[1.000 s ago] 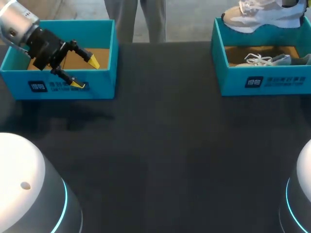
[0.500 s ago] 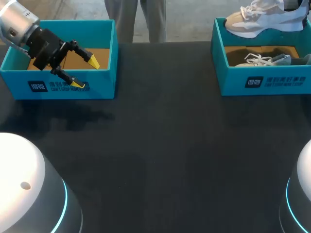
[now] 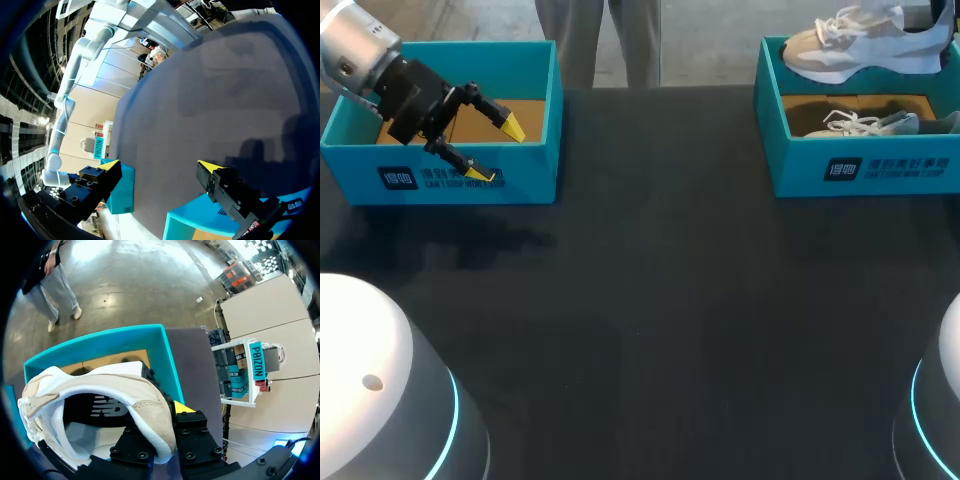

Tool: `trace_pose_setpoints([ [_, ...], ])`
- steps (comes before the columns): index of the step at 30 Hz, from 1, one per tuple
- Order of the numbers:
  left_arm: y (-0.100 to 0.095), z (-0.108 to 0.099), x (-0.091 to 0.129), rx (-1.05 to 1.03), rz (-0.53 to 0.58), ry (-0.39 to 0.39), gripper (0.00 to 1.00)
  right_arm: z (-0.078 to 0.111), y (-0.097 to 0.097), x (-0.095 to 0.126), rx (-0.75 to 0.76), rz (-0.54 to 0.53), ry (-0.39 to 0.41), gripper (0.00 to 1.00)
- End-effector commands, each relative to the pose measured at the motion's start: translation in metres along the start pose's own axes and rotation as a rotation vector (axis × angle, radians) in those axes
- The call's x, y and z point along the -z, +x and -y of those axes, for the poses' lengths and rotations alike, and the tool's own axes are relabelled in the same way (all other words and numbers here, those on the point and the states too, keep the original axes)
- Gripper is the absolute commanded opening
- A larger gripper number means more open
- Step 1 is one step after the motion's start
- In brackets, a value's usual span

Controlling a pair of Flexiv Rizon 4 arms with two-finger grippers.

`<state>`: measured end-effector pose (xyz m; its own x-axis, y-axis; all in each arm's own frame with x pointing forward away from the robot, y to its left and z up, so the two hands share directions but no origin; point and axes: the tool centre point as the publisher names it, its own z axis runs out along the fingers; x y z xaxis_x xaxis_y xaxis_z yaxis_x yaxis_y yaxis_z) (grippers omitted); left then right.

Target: Take the shoe out of the shoebox, open the shoe tongue, remove and reinsert the insole, then place the shoe into the shoebox

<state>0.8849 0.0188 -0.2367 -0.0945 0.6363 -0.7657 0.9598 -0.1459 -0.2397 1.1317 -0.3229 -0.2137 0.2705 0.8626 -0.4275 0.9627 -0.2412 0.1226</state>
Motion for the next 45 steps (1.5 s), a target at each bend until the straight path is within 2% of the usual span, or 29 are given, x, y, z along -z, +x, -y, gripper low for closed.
trace_pose_setpoints([
  [1, 0.0, 0.0, 0.0, 0.0, -0.002, 0.0, 1.0, 0.002, 0.001, -0.015, -0.016, -0.006, -0.014, 0.0],
  [8, 0.0, 0.0, 0.0, 0.0, -0.002, 0.0, 1.0, 0.0, 0.005, -0.034, -0.022, 0.007, -0.027, 0.0],
  [15, 0.0, 0.0, 0.0, 0.0, -0.002, 0.0, 1.0, 0.0, 0.009, -0.051, -0.03, 0.022, -0.007, 0.0],
  [39, 0.0, 0.0, 0.0, 0.0, -0.002, 0.0, 1.0, -0.01, 0.019, -0.09, -0.044, 0.047, 0.021, 0.0],
  [45, 0.0, 0.0, 0.0, 0.0, -0.002, 0.0, 1.0, -0.008, 0.016, -0.091, -0.05, 0.048, 0.03, 0.0],
])
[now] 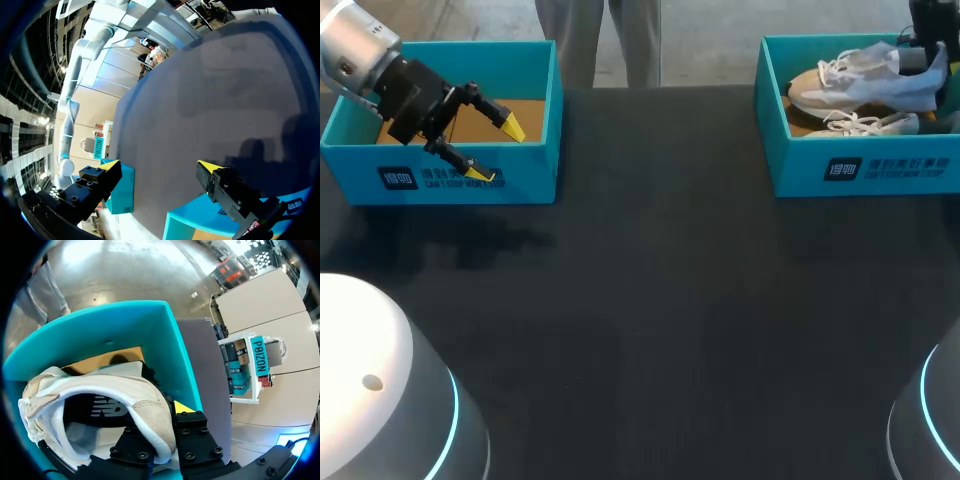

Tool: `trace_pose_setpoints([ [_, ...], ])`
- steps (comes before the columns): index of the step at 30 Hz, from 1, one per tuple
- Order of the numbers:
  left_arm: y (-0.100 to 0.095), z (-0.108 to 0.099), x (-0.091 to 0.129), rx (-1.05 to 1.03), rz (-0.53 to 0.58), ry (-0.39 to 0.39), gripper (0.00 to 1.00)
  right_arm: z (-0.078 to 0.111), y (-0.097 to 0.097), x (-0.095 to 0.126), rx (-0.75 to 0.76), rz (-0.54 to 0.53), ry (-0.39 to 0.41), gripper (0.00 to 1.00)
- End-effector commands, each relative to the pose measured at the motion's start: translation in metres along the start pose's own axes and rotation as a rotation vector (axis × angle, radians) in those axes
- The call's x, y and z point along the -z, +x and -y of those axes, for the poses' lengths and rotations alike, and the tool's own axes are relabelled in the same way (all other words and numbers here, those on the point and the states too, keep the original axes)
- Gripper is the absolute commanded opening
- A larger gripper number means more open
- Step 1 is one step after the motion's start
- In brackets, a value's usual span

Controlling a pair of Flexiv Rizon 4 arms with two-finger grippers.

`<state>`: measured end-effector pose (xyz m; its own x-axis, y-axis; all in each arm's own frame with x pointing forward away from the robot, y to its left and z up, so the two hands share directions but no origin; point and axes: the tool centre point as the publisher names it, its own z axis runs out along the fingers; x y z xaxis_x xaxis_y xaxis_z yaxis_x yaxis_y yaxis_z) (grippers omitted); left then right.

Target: Take the shoe out of the shoebox, open the shoe tongue, remove and reinsert the insole, then place the shoe into the shoebox

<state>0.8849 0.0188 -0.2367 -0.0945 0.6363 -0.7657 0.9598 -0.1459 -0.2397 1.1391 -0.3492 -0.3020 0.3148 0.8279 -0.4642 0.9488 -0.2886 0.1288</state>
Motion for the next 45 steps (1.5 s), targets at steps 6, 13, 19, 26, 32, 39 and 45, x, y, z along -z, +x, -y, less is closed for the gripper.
trace_pose_setpoints([
  [6, 0.0, 0.0, 0.0, 0.0, -0.002, 0.0, 1.0, -0.006, 0.001, -0.006, -0.008, 0.005, 0.018, 0.0],
  [13, 0.0, 0.0, 0.0, 0.0, -0.002, 0.0, 1.0, -0.011, 0.005, -0.018, -0.018, 0.008, 0.01, 0.0],
  [19, 0.0, 0.0, 0.0, 0.0, -0.002, 0.0, 1.0, -0.013, 0.01, -0.026, -0.017, 0.01, 0.006, 0.0],
  [26, 0.0, 0.0, 0.0, 0.0, -0.002, 0.0, 1.0, -0.012, 0.016, -0.036, -0.006, 0.012, 0.013, 0.0],
  [32, 0.0, 0.0, 0.0, 0.0, -0.002, 0.0, 1.0, -0.011, 0.018, -0.051, -0.01, 0.02, 0.026, 0.0],
  [39, 0.0, 0.0, 0.0, 0.0, -0.002, 0.0, 1.0, -0.013, 0.021, -0.062, -0.027, 0.028, 0.027, 0.0],
  [45, 0.0, 0.0, 0.0, 0.0, -0.002, 0.0, 1.0, -0.014, 0.025, -0.062, -0.035, 0.024, 0.021, 0.0],
])
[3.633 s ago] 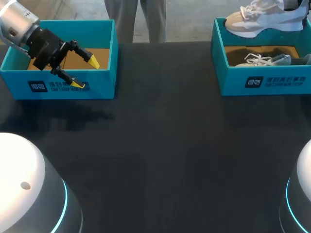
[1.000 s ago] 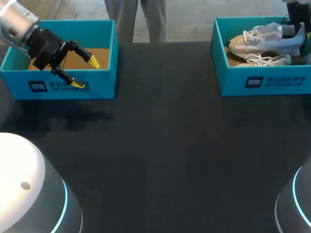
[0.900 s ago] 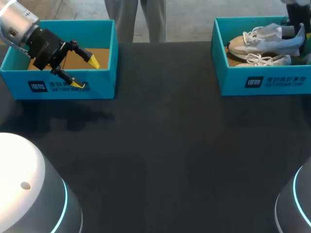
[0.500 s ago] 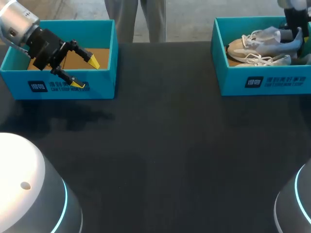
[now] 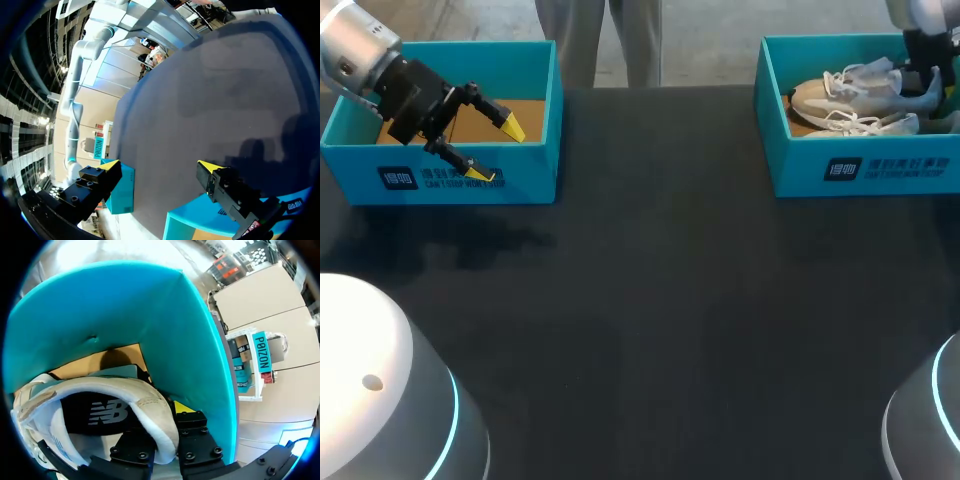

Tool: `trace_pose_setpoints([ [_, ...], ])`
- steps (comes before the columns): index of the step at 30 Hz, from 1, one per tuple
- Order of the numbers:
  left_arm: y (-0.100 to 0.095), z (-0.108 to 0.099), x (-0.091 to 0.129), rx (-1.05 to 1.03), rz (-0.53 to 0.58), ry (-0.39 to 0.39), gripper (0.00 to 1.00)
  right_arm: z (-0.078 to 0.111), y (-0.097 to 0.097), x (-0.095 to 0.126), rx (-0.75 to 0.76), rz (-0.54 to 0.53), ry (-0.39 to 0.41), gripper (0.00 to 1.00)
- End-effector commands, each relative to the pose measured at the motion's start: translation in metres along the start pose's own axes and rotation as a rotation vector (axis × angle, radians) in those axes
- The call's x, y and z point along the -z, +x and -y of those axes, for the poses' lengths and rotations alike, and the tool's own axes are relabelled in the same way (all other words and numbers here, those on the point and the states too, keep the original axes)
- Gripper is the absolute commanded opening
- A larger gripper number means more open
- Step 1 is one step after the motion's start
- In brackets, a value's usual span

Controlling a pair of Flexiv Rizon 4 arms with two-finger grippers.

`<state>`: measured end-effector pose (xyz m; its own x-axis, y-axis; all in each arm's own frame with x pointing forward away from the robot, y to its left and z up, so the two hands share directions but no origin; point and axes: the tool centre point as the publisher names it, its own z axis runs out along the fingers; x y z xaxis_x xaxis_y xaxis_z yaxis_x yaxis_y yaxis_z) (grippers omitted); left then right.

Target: Take the shoe out of the shoebox, open the shoe tongue, remove and reinsert the insole, then place the shoe into the shoebox

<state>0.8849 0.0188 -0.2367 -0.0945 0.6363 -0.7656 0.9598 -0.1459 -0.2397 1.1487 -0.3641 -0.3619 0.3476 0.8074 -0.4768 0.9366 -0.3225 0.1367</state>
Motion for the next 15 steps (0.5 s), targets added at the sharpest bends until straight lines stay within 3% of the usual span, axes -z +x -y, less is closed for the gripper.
trace_pose_setpoints([
  [1, 0.0, 0.0, 0.0, 0.0, -0.002, 0.0, 1.0, -0.008, 0.007, -0.002, 0.001, 0.003, 0.01, 0.0],
  [3, 0.0, 0.0, 0.0, 0.0, -0.002, 0.0, 1.0, -0.008, 0.009, -0.001, 0.001, 0.002, 0.008, 0.01],
  [4, 0.0, 0.0, 0.0, 0.0, -0.002, 0.0, 1.0, -0.008, 0.009, -0.001, 0.0, 0.001, 0.007, 0.12],
  [5, 0.0, 0.0, 0.0, 0.0, -0.002, 0.0, 1.0, -0.008, 0.008, -0.001, -0.001, 0.001, 0.005, 0.31],
  [7, 0.0, 0.0, 0.0, 0.0, -0.002, 0.0, 1.0, -0.007, 0.006, 0.001, -0.01, 0.004, 0.003, 0.45],
  [15, 0.0, 0.0, 0.0, 0.0, -0.002, 0.0, 1.0, -0.001, -0.008, 0.017, -0.045, -0.011, -0.017, 0.62],
])
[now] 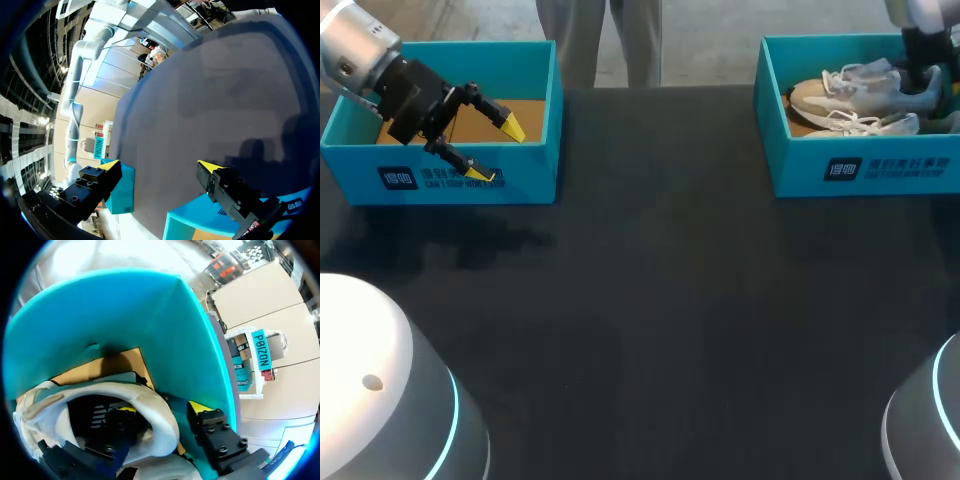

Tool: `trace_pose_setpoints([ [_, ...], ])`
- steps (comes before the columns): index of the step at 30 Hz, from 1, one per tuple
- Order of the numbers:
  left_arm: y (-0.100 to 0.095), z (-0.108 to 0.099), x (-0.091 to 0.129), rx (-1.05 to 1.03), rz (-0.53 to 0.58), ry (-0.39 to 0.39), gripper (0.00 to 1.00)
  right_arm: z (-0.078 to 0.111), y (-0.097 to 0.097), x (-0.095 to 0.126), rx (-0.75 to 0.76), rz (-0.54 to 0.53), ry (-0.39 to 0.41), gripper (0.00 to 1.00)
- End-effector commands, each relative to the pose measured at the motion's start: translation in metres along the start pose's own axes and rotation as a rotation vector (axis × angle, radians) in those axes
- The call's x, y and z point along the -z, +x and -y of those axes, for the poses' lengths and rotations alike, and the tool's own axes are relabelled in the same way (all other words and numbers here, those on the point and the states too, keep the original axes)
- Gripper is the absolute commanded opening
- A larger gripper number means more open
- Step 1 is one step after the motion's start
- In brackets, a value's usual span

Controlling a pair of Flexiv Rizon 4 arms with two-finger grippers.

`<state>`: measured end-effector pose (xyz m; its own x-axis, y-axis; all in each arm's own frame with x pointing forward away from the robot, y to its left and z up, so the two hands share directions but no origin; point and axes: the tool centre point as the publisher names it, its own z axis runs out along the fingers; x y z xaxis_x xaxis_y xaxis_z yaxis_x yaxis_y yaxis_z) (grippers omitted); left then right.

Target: Take the shoe out of the shoebox, open the shoe tongue, remove and reinsert the insole, then place the shoe into the shoebox

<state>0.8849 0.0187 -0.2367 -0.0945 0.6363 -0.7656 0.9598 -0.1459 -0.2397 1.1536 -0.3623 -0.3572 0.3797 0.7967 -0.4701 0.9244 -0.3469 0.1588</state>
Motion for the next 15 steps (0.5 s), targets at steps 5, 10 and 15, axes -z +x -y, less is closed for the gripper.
trace_pose_setpoints([
  [5, 0.0, 0.0, 0.0, 0.0, -0.002, 0.0, 1.0, 0.009, -0.018, 0.042, -0.026, -0.042, -0.029, 0.69],
  [10, 0.0, 0.0, 0.0, 0.0, -0.002, 0.0, 1.0, 0.02, -0.026, 0.071, -0.031, -0.15, -0.031, 0.67],
  [15, 0.0, 0.0, 0.0, 0.0, -0.002, 0.0, 1.0, 0.035, -0.029, 0.102, -0.001, -0.271, -0.074, 0.66],
])
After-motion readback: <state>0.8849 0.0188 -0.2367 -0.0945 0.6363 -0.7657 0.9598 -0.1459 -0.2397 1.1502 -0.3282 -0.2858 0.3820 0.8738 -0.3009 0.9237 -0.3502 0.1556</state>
